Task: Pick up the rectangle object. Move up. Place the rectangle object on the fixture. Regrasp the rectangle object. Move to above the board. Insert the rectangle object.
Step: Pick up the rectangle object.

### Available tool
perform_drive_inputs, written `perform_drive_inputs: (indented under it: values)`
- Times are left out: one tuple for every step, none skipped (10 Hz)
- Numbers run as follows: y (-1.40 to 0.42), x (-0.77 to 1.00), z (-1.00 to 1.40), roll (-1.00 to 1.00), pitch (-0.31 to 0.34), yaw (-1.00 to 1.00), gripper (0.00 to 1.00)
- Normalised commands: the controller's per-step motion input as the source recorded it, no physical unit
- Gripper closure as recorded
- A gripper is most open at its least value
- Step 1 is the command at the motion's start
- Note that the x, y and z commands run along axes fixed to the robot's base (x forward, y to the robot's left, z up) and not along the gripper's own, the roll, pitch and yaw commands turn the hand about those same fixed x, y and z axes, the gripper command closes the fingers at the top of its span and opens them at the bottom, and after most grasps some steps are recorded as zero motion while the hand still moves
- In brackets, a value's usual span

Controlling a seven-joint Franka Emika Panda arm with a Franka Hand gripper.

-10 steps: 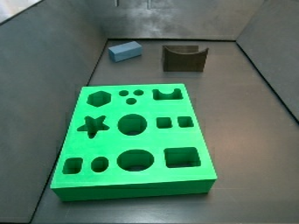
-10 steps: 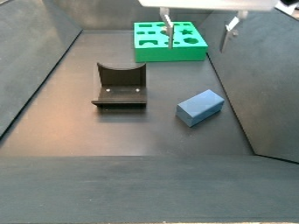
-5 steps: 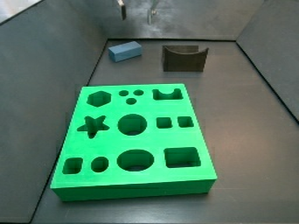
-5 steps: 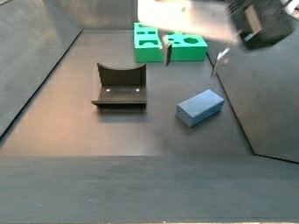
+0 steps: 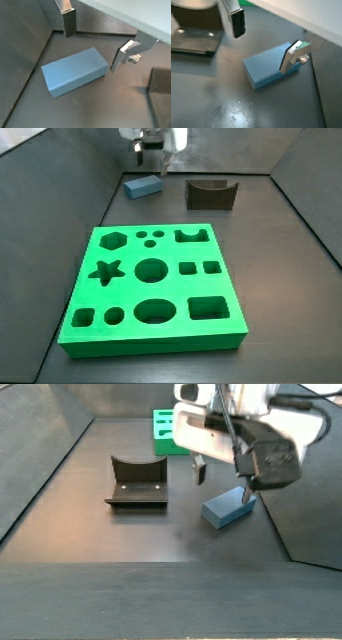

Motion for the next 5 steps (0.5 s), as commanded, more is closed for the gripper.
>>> perform_drive_inputs:
  values:
    - [0.05,0.0,-0.5,0.19,-0.033,-0.79,0.0]
    - [0.06,0.0,-0.52,0.16,-0.063,-0.86,0.0]
    - [0.08,0.03,-0.54,0.15,-0.056,-0.84,0.0]
    - [0.05,0.0,-0.73,0.22,-0.036,-0.81,0.0]
    - [0.0,-0.04,-0.57,0.1,-0.089,-0.64,0.0]
